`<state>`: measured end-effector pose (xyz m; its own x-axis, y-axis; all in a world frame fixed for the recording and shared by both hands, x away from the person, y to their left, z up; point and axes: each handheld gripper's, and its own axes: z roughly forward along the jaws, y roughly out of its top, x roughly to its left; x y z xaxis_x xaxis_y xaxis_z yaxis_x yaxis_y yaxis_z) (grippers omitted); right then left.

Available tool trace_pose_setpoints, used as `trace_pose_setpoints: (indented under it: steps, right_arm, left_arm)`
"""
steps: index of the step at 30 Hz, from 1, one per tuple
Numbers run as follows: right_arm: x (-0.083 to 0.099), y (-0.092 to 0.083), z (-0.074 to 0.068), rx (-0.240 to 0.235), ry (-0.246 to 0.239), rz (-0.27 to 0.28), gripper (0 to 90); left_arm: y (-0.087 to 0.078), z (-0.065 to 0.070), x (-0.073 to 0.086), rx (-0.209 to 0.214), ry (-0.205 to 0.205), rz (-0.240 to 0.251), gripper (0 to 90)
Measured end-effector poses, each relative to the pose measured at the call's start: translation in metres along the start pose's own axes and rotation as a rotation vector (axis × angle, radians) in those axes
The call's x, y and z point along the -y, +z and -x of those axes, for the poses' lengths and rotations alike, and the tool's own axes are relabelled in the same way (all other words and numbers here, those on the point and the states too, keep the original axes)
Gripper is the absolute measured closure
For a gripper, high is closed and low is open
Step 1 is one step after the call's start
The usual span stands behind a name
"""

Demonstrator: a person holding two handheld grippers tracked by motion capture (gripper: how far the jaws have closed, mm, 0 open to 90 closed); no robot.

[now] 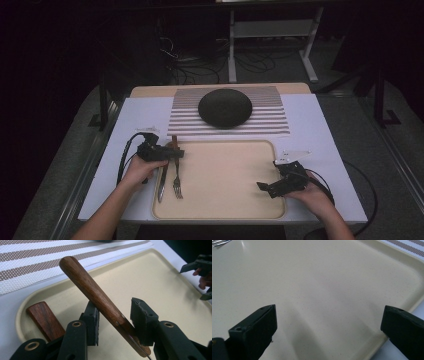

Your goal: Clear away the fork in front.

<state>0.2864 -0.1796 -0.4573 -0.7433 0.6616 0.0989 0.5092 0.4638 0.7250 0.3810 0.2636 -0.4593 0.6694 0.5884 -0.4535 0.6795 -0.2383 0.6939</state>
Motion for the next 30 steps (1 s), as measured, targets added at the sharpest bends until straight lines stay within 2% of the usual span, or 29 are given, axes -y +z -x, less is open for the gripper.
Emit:
trace_pose_setpoints:
  steps: [8, 13, 18, 22, 26, 30]
  right_arm:
    - [0.000, 0.000, 0.000, -0.001, 0.000, 0.001, 0.4]
    - [0.000, 0.000, 0.000, -0.002, -0.002, 0.001, 0.4]
    - [0.000, 0.000, 0.000, -0.004, -0.003, 0.001, 0.4]
    - [0.000, 0.000, 0.000, -0.003, -0.004, 0.001, 0.4]
    - [0.000, 0.000, 0.000, -0.004, -0.004, 0.000, 0.4]
    - [0.000, 0.000, -0.001, -0.004, -0.003, -0.003, 0.4]
  left_arm:
    - [0.003, 0.000, 0.001, -0.025, 0.000, -0.012, 59.9]
    - [0.005, 0.001, 0.002, -0.058, 0.020, -0.020, 59.1]
    - [0.005, 0.003, 0.001, -0.070, 0.035, -0.019, 59.1]
    - [0.004, 0.006, -0.001, -0.087, 0.070, -0.005, 61.9]
    - [0.004, 0.013, -0.005, -0.099, 0.119, 0.015, 69.4]
    - [0.007, 0.022, -0.010, -0.131, 0.194, 0.021, 79.0]
